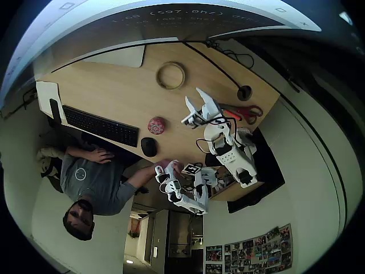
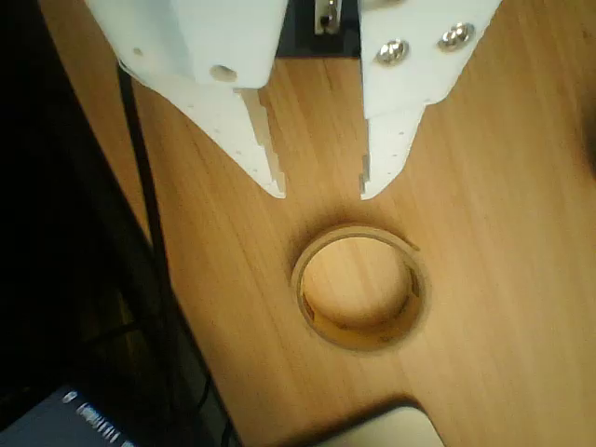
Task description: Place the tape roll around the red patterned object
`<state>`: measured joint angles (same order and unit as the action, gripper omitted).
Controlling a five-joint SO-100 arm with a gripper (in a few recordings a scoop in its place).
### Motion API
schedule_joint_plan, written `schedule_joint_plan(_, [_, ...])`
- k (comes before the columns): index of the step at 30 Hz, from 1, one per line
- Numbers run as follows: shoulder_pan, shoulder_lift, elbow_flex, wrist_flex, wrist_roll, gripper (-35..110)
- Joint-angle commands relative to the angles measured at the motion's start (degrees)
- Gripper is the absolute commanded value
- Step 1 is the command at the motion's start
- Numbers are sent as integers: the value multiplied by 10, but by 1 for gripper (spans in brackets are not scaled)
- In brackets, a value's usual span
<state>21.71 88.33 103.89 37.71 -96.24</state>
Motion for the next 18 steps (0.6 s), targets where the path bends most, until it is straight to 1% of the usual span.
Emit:
schedule_joint_plan(1, [7, 0, -38, 19, 1, 23])
schedule_joint_plan(8, [18, -13, -76, 62, 14, 23])
schedule_joint_plan(18, [36, -98, -207, 127, 14, 23])
